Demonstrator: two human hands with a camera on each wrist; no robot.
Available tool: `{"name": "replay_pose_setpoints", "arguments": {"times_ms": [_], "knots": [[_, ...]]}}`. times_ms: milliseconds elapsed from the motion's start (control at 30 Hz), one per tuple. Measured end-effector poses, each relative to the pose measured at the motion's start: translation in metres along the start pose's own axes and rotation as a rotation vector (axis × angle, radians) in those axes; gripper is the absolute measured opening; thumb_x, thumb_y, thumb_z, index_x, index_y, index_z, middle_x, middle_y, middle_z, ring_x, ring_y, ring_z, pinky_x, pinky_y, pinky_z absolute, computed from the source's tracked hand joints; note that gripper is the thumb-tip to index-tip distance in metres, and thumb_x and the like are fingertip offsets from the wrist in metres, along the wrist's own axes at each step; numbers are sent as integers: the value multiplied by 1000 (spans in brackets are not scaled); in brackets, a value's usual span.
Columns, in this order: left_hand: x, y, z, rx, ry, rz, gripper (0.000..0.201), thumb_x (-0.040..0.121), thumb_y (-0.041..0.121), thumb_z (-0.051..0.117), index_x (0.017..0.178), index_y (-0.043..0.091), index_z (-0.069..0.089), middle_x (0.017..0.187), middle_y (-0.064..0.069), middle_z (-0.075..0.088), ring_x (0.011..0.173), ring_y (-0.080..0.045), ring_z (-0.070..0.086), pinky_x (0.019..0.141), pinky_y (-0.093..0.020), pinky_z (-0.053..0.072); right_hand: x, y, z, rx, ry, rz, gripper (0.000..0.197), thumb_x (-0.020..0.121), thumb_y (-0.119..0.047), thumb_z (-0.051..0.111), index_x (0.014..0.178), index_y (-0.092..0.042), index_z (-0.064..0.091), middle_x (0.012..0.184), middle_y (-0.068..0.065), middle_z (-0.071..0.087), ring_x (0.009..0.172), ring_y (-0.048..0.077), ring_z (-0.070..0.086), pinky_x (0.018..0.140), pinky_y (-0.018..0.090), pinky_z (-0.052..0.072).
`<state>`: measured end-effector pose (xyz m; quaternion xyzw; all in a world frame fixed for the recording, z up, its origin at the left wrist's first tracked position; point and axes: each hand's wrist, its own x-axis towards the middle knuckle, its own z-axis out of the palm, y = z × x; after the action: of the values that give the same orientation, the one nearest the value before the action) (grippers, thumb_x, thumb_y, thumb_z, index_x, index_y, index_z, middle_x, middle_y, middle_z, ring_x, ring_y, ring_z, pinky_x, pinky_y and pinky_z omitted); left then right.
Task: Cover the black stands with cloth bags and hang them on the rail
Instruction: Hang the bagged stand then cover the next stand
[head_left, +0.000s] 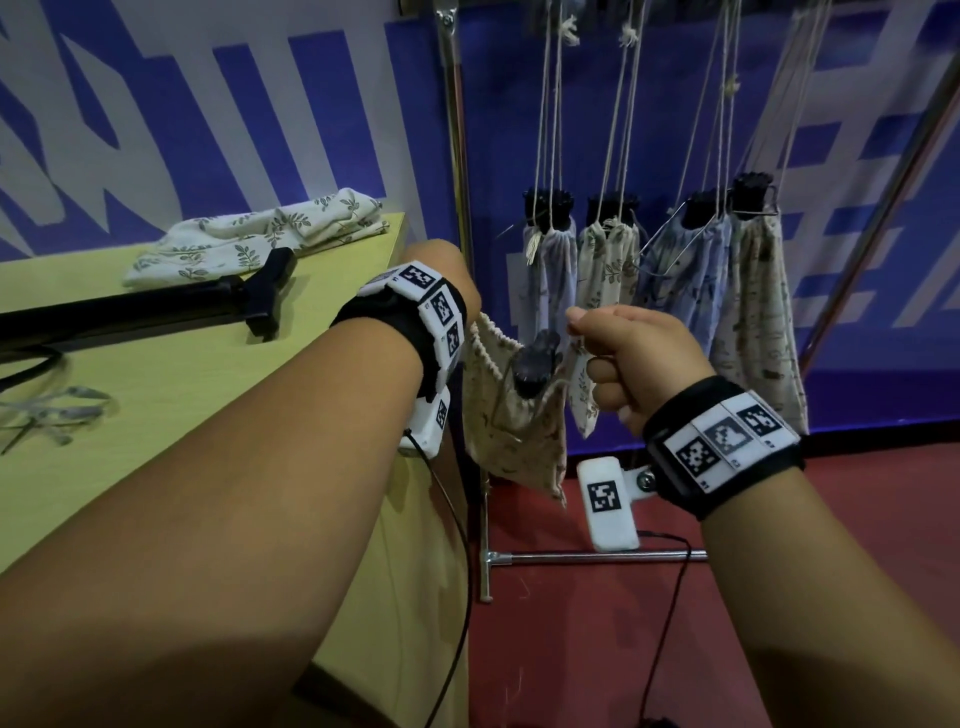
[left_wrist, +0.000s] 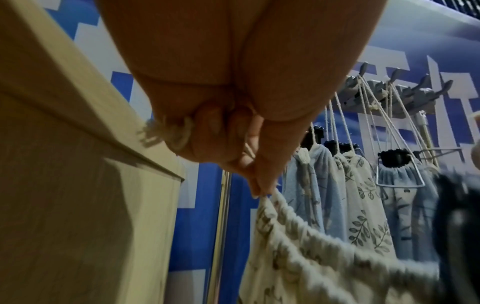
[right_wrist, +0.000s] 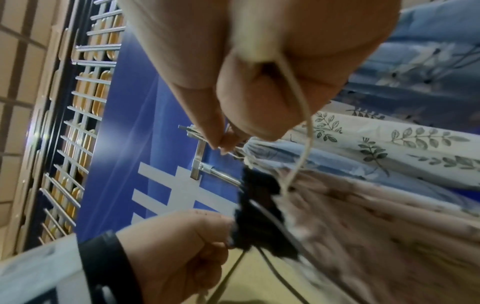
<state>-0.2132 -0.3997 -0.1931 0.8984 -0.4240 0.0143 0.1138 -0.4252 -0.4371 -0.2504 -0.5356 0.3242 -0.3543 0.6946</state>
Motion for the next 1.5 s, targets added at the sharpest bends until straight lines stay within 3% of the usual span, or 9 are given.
{"name": "replay_pose_setpoints", "arguments": {"times_ms": [200,433,567,667,767,900,1267,1400,1500], "knots": [[-10,2,-12,-173,-182,-82,35,67,42,71,78,10,63,72,-7,59,64,-27,55,63,-35,48,4,-3,1,252,-101,-69,19,101,-15,68,83,-10,66,66,1,51,49,11,39,45,25,32],[-15,5,-16,-923,-153,-271,18,74,29,68,78,14,59,59,-2,51,43,-20,45,53,-26,42,1,-3,5,172,-79,-178,25,99,-19,70,121,-21,81,99,-6,78,88,11,68,84,30,52],[-12,6,-17,-1137,-191,-237,18,84,27,72,75,18,58,62,1,53,60,-18,50,58,-27,44,-3,-2,11,-2,-10,-279,43,94,-13,77,132,-34,76,126,-13,76,117,0,69,100,26,52],[-20,8,-21,-1248,-327,-127,11,93,31,71,97,22,67,94,6,72,93,-15,67,86,-33,49,-2,0,15,29,-78,-336,64,96,-2,73,149,-36,61,131,0,75,127,8,67,109,31,53],[-31,11,-27,-1304,-424,16,16,98,26,65,113,27,63,121,6,76,118,-23,70,105,-43,46,3,1,16,153,-154,-363,80,99,11,62,162,-33,40,113,15,75,109,24,71,100,37,59],[-39,14,-30,-1352,-414,156,40,99,11,62,134,31,65,119,3,76,116,-24,72,111,-48,45,9,1,17,304,-180,-322,83,103,14,45,169,-29,21,100,13,76,74,14,65,72,25,58],[-27,23,-15,-1240,-232,118,81,97,9,66,159,46,29,90,32,74,64,-10,59,75,-34,59,18,-2,14,636,102,-320,64,105,5,47,161,-26,44,74,1,59,61,11,53,67,30,52],[-28,19,-17,-1039,-105,63,87,90,16,70,155,56,28,149,8,58,65,-13,56,70,-40,62,21,-4,3,602,167,-359,53,106,-3,49,152,-28,55,71,-5,53,65,10,50,63,30,45],[-26,16,-16,-957,-60,48,87,91,16,67,158,54,25,158,0,49,51,-3,55,58,-27,53,23,2,-1,584,187,-334,50,106,-6,49,149,-29,59,73,-3,50,63,11,45,63,31,46]]}}
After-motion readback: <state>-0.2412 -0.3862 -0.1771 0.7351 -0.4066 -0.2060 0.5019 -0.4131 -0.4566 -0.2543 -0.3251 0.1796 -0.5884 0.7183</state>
